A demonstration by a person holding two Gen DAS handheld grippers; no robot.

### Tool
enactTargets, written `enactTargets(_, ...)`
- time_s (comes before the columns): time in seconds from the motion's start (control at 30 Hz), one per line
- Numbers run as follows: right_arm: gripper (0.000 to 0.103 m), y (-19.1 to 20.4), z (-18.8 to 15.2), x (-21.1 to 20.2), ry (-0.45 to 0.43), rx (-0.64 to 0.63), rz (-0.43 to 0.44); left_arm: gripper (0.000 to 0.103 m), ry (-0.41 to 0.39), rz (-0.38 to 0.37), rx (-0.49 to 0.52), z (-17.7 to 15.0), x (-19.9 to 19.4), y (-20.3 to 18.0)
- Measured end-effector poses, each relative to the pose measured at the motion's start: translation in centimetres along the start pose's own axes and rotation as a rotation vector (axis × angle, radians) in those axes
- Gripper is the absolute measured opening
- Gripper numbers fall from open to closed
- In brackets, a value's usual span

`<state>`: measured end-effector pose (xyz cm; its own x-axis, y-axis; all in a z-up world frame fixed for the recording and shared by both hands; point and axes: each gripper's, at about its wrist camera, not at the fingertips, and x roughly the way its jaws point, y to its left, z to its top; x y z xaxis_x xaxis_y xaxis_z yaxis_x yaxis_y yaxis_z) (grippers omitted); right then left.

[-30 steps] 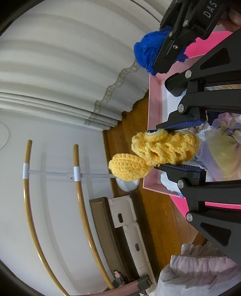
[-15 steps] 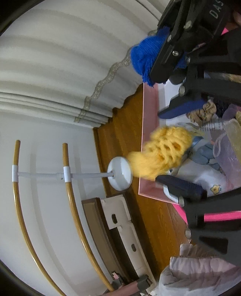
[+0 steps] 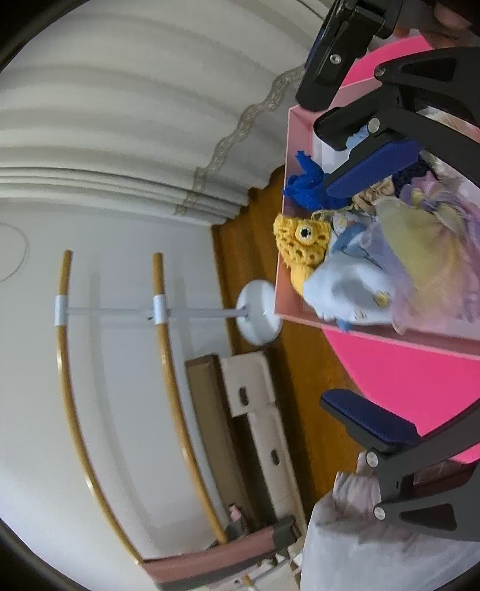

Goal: Organize soft objects

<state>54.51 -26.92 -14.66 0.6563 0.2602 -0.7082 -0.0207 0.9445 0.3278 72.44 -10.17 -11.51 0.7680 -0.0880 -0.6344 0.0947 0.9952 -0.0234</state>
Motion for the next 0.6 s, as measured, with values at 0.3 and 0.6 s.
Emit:
enactTargets(0.3,0.103,0.2,-4.8,-8.3,-0.12,0.025,0.0,0.103,-0.085,0.028,0.042,-7.7,-9.7,-1.0)
enactTargets(0.6,0.103,2.8,-11.6,-19.0,-0.236,-0.045,-0.112,0.103,-0.175,0.014,0.009,-16.1,-23.4,1.2)
